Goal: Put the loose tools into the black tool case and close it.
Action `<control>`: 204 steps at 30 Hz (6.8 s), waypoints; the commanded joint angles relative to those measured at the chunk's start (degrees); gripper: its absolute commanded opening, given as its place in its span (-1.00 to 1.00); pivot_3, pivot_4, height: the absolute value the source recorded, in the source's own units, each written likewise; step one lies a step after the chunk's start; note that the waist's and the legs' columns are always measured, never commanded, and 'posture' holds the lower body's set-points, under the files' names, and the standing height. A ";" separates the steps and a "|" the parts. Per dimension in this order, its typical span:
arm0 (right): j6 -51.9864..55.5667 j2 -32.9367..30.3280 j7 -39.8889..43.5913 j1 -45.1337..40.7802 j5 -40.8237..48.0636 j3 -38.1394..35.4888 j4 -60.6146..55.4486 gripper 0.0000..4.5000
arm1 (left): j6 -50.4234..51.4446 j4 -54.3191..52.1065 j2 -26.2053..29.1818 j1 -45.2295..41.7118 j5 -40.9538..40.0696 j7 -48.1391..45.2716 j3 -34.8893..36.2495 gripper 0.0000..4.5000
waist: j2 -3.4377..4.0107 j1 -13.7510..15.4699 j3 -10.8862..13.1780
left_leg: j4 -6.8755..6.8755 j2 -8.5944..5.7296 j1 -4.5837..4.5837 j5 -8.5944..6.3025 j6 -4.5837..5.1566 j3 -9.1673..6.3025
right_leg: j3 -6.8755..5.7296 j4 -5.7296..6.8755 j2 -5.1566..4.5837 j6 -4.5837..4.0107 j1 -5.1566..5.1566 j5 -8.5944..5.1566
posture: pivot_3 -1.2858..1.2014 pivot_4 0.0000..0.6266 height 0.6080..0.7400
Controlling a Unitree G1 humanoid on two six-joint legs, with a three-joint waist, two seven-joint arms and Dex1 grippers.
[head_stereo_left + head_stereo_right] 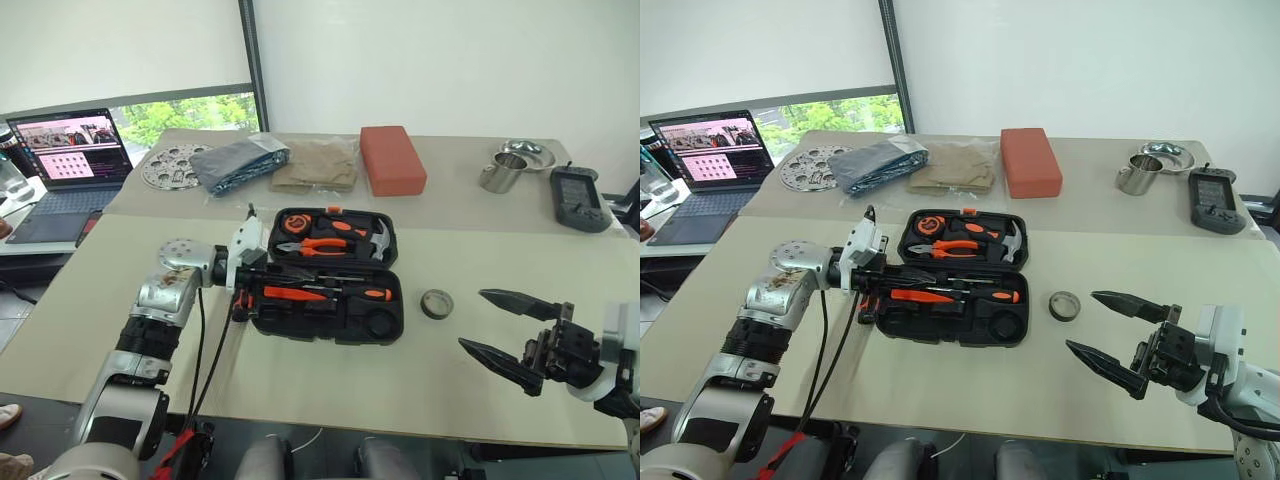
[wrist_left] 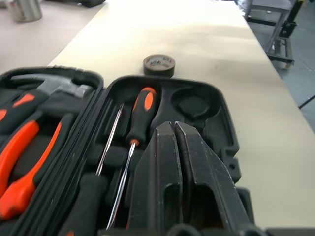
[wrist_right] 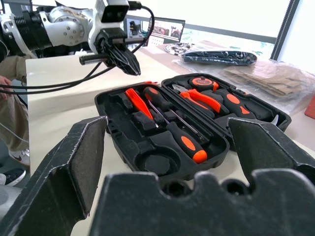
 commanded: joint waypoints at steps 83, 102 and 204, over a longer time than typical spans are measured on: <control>4.94 -2.92 -2.02 -8.04 -1.24 5.07 -0.59 1.00 | 52.80 -32.68 -16.47 15.61 8.09 76.63 14.21 0.99 | -0.10 0.18 0.02 | -0.08 -0.07 0.04 0.00 -0.02 -0.19 | 0.03 -0.06 -0.20 0.09 0.08 0.01 | 0.03 -0.52 1.00; 3.97 -1.97 -3.21 -7.83 -1.98 5.58 -0.49 1.00 | 55.78 -32.06 -14.36 16.16 7.85 74.67 14.69 -0.97 | 0.00 -0.12 -0.05 | -0.10 -0.12 0.13 0.00 -0.03 -0.25 | 0.10 -0.03 -0.19 0.11 0.12 0.00 | 0.03 -0.52 1.00; 1.97 -1.29 -1.53 2.29 -1.20 -0.76 -4.20 1.00 | 4.17 -15.38 2.86 -1.51 24.10 4.32 -21.08 -0.40 | 0.10 0.03 -0.09 | -0.08 -0.18 -0.14 0.00 0.02 -0.32 | 0.12 -0.34 0.02 0.11 0.13 0.01 | 0.03 -0.52 1.00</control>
